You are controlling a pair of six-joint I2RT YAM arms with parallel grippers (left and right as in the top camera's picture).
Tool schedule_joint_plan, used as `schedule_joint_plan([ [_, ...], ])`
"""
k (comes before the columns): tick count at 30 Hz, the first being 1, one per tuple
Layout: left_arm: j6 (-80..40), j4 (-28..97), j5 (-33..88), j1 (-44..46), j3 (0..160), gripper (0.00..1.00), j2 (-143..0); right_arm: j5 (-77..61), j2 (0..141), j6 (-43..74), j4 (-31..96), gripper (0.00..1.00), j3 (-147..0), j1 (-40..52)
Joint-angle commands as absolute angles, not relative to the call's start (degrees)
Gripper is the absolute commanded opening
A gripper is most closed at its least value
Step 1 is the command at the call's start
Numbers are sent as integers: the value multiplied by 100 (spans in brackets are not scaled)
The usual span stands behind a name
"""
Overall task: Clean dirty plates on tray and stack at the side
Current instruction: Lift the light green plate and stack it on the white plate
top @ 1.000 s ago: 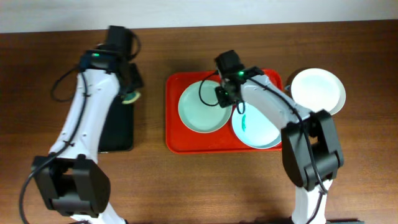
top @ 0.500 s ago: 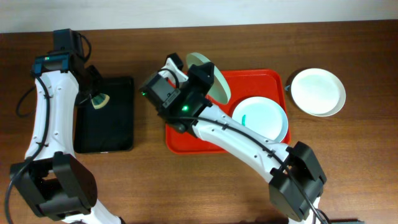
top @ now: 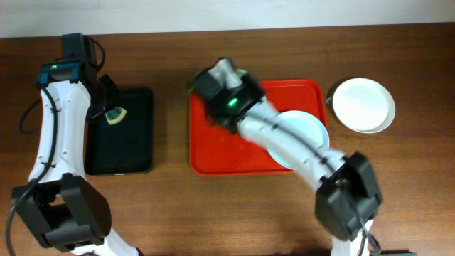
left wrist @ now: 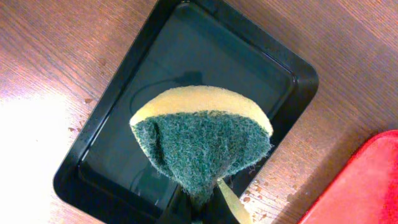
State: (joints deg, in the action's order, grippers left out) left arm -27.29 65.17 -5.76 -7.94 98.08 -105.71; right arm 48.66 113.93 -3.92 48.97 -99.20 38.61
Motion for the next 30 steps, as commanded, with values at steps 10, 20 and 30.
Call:
schedule_joint_plan([
  [10, -2779, 6501, -537, -805, 9754, 0, -10573, -2241, 11397, 1234, 5236, 4, -9596, -1164],
  [20, -2779, 6462, -537, -805, 9754, 0, -10573, -2185, 11399, 1404, 4062, 4, -8270, -3245],
  [30, -2779, 6451, -534, -805, 9754, 0, -10573, -2257, 11391, 1402, 3791, 34, -8239, -3109],
])
